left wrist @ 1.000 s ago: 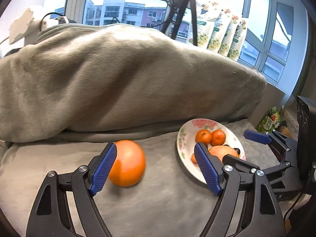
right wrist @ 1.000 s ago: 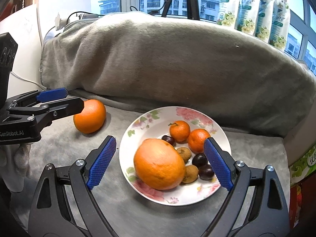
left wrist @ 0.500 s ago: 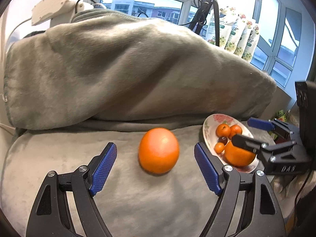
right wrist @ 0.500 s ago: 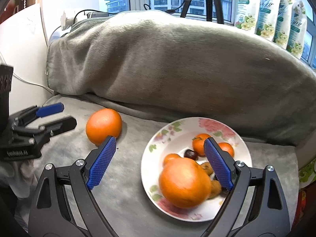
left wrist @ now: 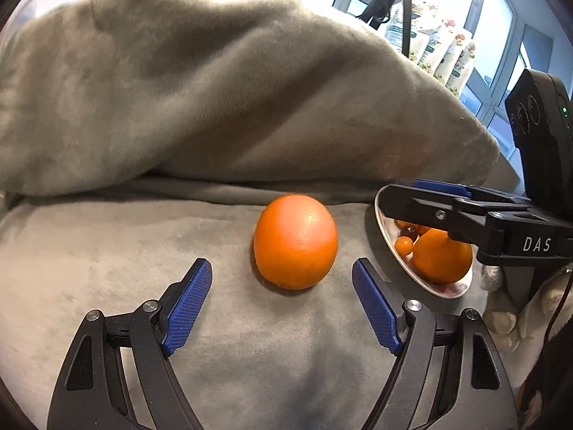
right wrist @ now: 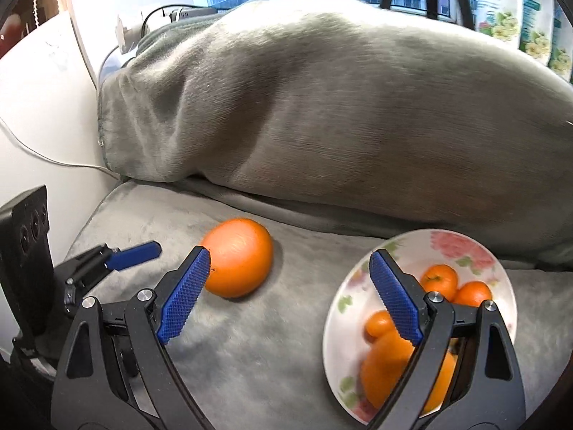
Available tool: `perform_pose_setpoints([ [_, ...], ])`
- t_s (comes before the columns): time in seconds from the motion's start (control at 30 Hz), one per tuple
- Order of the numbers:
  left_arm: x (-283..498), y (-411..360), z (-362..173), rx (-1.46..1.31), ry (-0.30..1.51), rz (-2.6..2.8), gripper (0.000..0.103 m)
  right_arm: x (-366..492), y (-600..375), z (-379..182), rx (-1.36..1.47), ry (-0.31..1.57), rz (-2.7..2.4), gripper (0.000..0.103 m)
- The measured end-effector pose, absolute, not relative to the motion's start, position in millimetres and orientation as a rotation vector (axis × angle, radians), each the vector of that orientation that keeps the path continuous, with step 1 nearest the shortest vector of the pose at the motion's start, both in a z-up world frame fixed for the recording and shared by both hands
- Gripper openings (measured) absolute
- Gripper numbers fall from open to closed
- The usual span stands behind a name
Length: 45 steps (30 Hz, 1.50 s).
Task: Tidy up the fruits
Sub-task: 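Move the right gripper to the large orange lying beside the plate, then close the right gripper around the large orange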
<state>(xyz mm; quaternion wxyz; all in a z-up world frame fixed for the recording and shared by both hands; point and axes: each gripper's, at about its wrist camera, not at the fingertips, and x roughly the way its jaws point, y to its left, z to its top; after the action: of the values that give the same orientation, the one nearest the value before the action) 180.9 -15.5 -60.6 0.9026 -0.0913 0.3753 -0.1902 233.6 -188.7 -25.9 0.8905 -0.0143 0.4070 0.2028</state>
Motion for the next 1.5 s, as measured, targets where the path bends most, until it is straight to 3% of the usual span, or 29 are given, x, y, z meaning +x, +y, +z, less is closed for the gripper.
perform_pose_setpoints([
  [0.47,199,-17,-73,-0.280,0.828,-0.451,0.073,262,-158,-56,0.041,0.959,0.500,0.092],
  [0.77,208,-15,-77,-0.326,0.854,-0.467,0.068,264,-148,-64,0.050,1.000,0.539,0.076],
  [0.93,213,-18,-79,-0.322,0.860,-0.475,0.065,264,-145,-67,0.058,1.017,0.549,0.074],
  [1.03,215,-20,-79,-0.314,0.866,-0.480,0.059,265,-144,-69,0.068,1.027,0.554,0.068],
  [1.5,212,-33,-79,-0.283,0.861,-0.474,0.056,264,-146,-69,0.095,1.025,0.539,0.066],
])
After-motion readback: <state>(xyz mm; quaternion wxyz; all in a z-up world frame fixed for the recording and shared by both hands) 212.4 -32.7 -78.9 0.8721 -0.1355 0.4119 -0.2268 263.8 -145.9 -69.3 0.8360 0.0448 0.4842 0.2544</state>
